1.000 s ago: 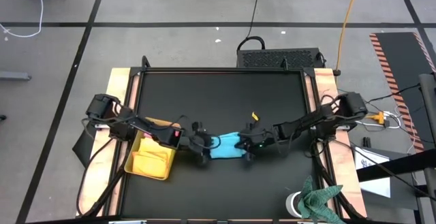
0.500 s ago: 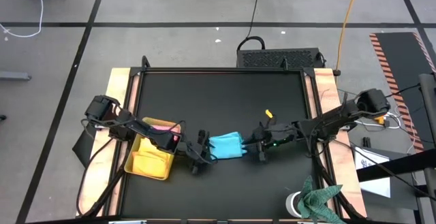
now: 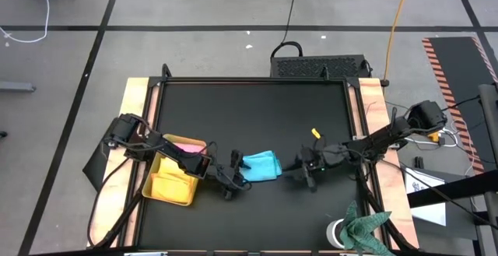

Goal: Fold microfiber towels
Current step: Put the blue microfiber towel into the yellow bin

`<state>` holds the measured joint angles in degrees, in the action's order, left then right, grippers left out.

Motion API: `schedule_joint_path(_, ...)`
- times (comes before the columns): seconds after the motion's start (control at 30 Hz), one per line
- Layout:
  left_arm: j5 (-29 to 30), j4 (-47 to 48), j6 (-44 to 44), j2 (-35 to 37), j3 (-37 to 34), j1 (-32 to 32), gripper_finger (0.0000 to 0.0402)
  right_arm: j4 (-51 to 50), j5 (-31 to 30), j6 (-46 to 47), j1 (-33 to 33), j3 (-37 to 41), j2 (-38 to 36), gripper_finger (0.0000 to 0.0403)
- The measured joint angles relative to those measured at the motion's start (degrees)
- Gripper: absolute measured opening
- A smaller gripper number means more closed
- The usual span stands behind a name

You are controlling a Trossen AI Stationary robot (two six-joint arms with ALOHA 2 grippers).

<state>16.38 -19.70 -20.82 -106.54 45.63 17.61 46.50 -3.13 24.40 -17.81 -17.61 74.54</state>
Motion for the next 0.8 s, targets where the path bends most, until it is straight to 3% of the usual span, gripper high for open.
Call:
schedule_joint_path(0.23, -4.0, -0.4, 1.5, -0.9, 0.1, -1.4, 0.0236, 3.1, 0.0, 0.0, -2.2, 0.0, 0.0, 0.0119)
schedule_joint_path(0.47, -7.9, -0.2, 3.8, -1.1, 0.1, -2.6, 0.0112, 3.4, -3.0, -0.1, -4.0, 0.0, 0.0, 0.0118)
schedule_joint_path(0.63, -8.1, 2.6, 10.1, 0.7, -0.1, -2.6, 0.0021, 3.4, -3.1, -0.4, -5.2, 0.0, 0.0, 0.0118)
schedule_joint_path(0.8, -7.1, 10.2, 12.1, 8.4, -0.2, -2.6, 0.0022, 3.4, -3.1, -0.5, -5.6, 0.0, 0.0, 0.0118)
